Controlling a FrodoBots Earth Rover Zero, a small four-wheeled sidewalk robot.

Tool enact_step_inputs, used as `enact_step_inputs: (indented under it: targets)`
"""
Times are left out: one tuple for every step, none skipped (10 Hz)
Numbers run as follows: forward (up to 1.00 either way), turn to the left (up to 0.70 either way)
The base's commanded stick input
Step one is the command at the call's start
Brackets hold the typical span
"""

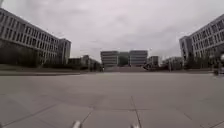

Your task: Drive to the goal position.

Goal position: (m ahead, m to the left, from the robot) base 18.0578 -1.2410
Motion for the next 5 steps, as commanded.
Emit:
enact_step_inputs:
  targets:
    - [0.70, 0.00]
    - [0.70, 0.00]
    - [0.70, 0.00]
    - [0.73, 0.00]
    - [0.85, 0.00]
